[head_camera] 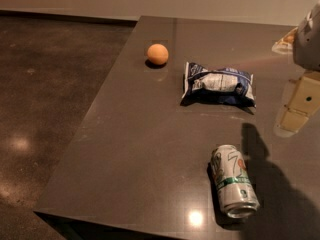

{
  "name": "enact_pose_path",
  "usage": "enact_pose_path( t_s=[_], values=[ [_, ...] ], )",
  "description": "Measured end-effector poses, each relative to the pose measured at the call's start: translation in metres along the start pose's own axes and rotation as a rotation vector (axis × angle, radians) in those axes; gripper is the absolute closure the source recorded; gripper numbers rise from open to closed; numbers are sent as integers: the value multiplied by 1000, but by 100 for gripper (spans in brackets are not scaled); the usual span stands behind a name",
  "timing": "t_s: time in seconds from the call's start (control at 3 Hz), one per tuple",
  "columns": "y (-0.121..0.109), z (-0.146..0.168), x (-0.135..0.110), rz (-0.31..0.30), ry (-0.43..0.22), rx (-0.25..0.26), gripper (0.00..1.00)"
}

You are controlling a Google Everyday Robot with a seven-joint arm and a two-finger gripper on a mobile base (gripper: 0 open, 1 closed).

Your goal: Pick 7up can

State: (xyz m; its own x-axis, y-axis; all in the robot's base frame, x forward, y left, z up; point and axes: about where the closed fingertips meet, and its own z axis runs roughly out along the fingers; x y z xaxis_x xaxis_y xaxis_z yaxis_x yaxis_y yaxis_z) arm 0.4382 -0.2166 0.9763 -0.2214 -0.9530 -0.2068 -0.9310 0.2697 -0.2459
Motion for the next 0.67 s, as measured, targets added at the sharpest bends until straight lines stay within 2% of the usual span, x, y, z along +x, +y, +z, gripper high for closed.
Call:
enact_pose_path(
  t_s=[0.33, 0.67],
  values=[
    [0, 0, 0, 0, 0, 0, 0],
    [8, 2, -1, -58, -5, -17, 0]
  ],
)
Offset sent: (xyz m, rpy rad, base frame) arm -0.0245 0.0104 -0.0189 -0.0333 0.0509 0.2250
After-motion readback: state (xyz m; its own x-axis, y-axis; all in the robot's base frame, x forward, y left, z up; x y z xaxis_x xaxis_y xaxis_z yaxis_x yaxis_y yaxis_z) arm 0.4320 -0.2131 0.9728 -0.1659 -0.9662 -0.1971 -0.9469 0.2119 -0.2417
